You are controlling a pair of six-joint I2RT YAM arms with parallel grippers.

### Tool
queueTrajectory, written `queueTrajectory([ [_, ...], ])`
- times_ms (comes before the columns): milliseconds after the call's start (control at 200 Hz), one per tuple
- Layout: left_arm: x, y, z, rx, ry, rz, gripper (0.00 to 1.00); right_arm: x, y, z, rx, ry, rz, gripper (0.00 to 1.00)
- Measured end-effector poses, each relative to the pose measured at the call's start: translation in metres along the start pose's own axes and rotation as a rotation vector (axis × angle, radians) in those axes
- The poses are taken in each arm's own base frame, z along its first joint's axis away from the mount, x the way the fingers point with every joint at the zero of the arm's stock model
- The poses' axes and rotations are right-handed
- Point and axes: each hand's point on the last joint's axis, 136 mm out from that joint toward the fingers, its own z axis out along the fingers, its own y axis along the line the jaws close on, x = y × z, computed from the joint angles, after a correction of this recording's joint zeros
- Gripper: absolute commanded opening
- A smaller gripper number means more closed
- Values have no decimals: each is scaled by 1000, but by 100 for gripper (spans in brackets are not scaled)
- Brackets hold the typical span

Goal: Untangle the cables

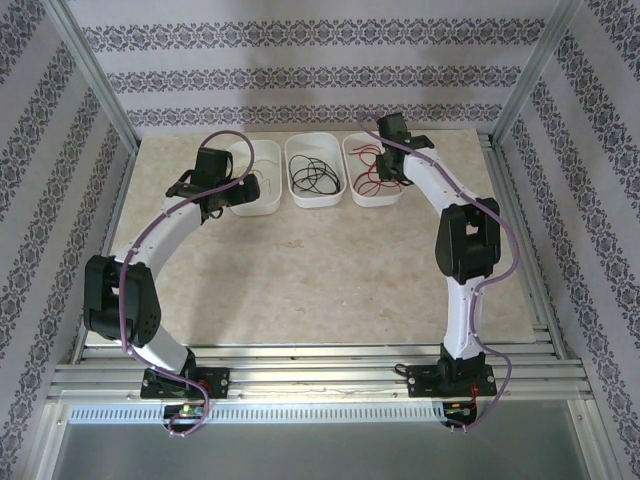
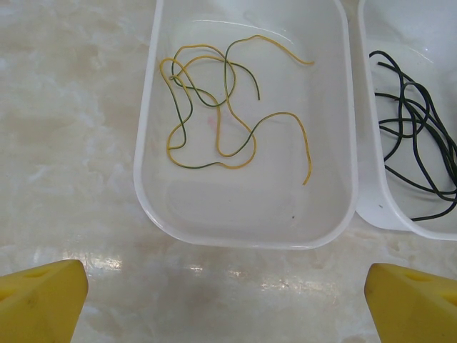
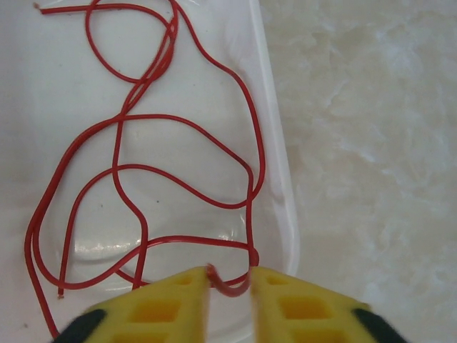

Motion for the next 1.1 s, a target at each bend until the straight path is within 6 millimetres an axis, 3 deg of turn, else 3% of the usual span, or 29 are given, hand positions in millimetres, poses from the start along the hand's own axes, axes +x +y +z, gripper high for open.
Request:
queueTrajectory([
  [130,0,0,0,-1,0,0,100,-1,4,10,-15,14,-3,0],
  [310,0,0,0,-1,0,0,100,0,13,24,-41,37,-6,0],
  [605,0,0,0,-1,0,0,100,-17,43,41,-91,28,-23,0],
  [1104,0,0,0,-1,0,0,100,8,68,85,-158,150,-35,0],
])
